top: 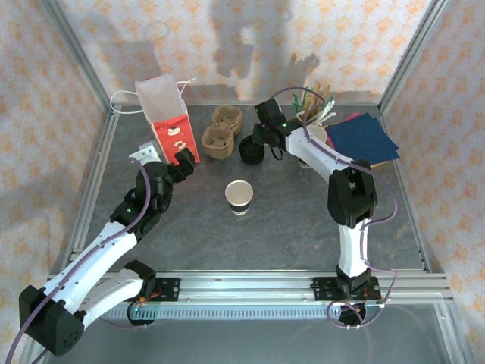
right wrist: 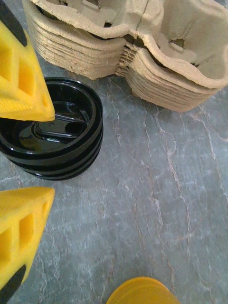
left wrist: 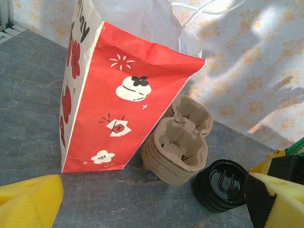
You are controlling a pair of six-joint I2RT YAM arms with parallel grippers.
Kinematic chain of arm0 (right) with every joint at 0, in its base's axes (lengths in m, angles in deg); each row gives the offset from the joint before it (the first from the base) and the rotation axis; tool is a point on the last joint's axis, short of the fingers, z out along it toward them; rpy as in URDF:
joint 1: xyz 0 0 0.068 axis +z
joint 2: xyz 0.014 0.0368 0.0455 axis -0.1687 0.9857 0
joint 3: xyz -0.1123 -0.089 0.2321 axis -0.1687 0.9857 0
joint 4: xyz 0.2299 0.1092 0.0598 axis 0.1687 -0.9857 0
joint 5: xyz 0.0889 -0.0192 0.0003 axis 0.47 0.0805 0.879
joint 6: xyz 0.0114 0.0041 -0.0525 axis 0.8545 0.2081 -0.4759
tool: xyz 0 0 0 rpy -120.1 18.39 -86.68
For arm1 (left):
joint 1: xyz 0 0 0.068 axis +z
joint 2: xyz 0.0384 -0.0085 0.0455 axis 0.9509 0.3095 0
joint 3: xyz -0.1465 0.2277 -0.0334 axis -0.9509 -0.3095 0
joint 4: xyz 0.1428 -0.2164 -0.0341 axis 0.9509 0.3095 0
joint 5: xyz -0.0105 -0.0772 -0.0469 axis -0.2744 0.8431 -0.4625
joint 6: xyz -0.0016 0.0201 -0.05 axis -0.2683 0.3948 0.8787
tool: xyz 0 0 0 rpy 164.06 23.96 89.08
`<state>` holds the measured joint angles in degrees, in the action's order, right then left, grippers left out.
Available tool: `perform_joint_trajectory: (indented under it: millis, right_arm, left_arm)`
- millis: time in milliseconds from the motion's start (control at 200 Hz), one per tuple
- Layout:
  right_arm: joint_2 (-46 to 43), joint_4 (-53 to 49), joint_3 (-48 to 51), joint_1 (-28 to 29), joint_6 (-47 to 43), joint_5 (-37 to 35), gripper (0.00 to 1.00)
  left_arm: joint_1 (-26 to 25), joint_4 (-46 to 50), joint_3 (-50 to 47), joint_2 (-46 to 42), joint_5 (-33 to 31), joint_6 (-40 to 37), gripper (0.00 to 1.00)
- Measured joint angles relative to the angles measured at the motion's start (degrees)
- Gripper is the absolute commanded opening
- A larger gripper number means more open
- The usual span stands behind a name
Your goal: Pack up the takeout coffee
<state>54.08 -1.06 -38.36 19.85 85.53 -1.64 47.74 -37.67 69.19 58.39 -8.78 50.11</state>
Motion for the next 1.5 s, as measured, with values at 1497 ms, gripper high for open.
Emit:
perform_joint_trajectory:
  millis: [1497]
  right_arm:
    - [6.0, -5.5, -4.3, 3.0, -0.6, -6.5, 0.37]
  left_arm:
    - [0.0, 0.0, -0.8, -0.1, 1.2, 0.2, 0.99]
